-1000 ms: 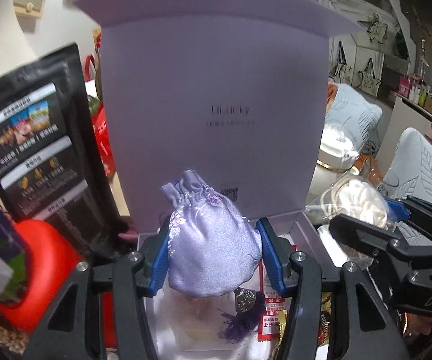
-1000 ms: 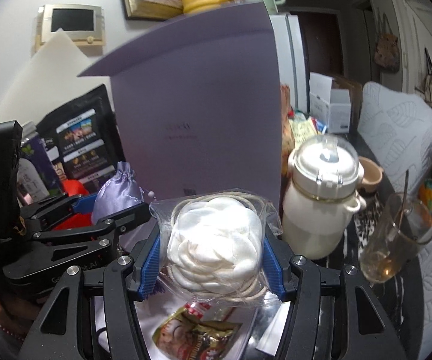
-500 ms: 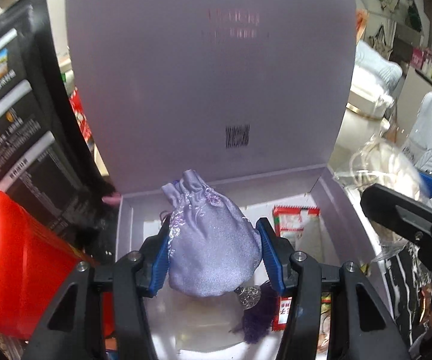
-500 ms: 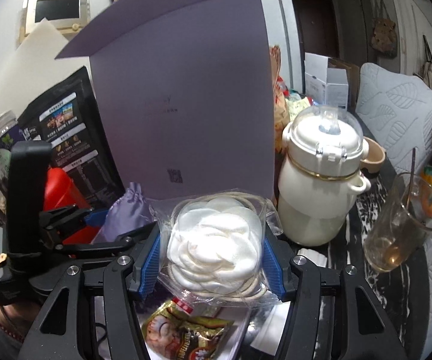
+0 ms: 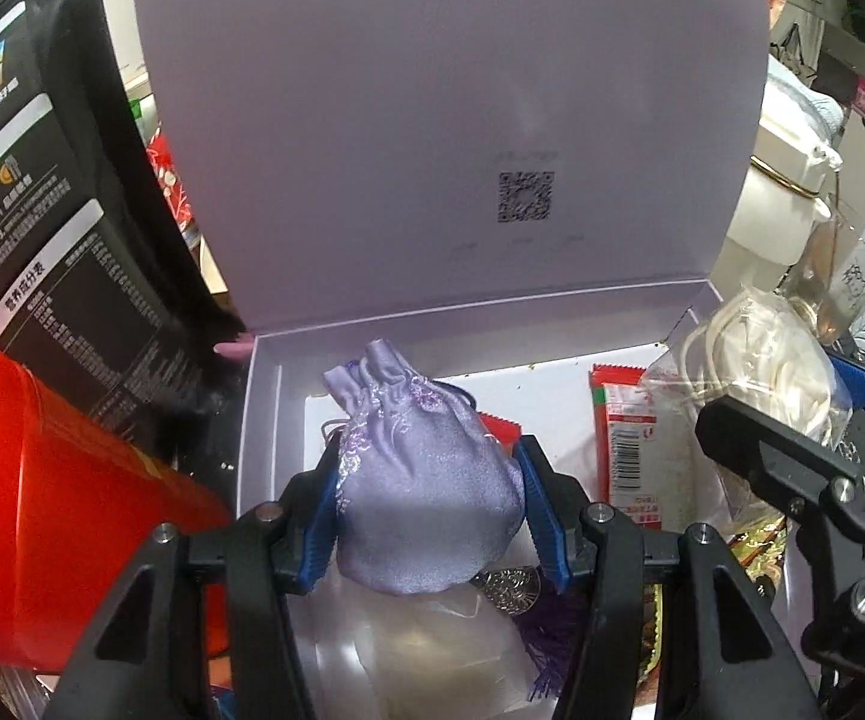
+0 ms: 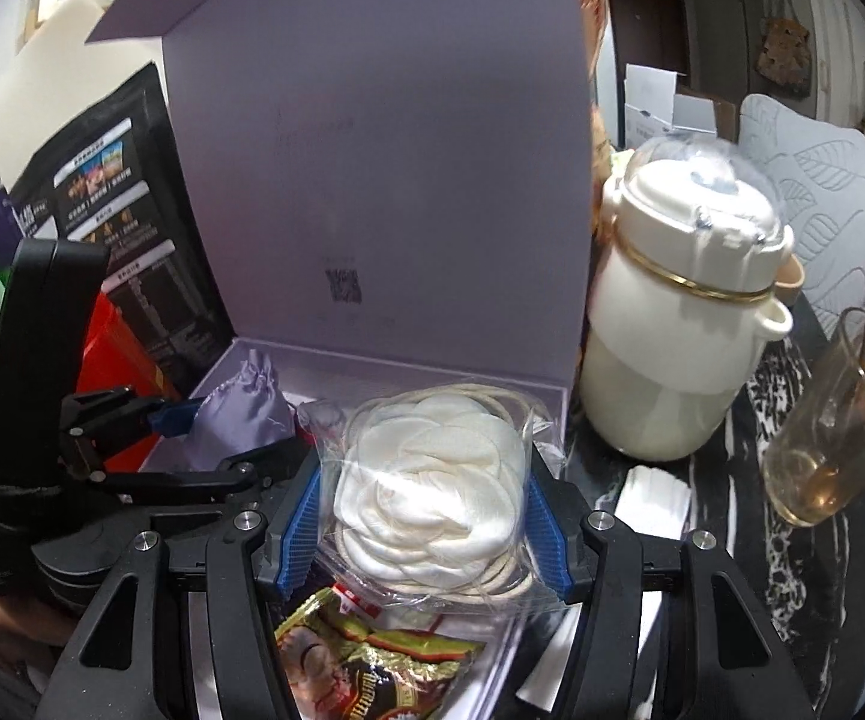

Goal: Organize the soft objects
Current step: 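Lower the pouch and bagged flower with both tools into the lavender box, then open both tools to release the pouch and bagged flower in the box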

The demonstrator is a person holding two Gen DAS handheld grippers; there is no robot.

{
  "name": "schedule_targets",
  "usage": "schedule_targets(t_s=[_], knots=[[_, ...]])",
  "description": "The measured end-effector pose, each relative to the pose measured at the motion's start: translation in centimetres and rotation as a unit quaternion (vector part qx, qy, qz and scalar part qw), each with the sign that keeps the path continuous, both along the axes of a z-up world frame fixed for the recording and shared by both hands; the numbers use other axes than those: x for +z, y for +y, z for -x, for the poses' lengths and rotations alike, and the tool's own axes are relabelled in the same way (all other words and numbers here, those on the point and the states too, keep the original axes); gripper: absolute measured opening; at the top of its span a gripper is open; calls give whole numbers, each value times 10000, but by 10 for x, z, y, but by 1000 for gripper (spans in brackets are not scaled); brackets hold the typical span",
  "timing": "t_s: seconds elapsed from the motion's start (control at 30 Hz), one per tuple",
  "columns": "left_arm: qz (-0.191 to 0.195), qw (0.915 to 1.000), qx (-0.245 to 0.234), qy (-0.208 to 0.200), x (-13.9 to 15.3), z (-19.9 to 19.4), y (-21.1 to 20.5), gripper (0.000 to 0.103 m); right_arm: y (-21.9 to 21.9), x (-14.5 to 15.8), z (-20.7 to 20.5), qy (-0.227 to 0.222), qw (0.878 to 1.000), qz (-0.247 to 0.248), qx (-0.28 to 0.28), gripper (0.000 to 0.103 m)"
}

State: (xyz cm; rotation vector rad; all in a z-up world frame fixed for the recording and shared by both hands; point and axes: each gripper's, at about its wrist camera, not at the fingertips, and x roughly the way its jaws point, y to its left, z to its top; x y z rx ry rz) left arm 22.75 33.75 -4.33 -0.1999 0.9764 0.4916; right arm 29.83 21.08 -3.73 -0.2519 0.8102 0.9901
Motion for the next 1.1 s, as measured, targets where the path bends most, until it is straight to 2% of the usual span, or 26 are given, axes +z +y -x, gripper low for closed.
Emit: schedule_targets(t_s=[0.3,0.4,0.43,0.47,0.5,0.53,0.57,0.8,1.1], knots=[[-55,10000,17,4,7,-10,-4,55,3,-1,-2,6,10000,28,33,63],[-168,9998,123,-49,11,-7,-5,56,3,1,-3,60,10000,5,51,73],[-159,9998,131,-85,14,-7,-6,58,2,2,-3,39,10000,13,2,81],[-149,9997,128,-122,16,-6,-8,67,0,4,-4,16,10000,-4,-33,86],[-163,9997,136,-133,17,-5,-10,75,-2,6,-5,11,10000,-64,-42,88],[-193,9996,138,-159,19,-5,-13,88,-5,8,-5,43,9999,-126,-36,88],[-239,9994,141,-203,22,-1,-12,91,-7,10,-5,77,9998,-152,-32,88],[-353,9986,55,-398,42,2,-28,91,-22,34,2,-97,9997,-164,-142,88],[-570,9948,-61,-838,93,30,-44,91,-51,83,15,-370,9981,-374,-319,88]])
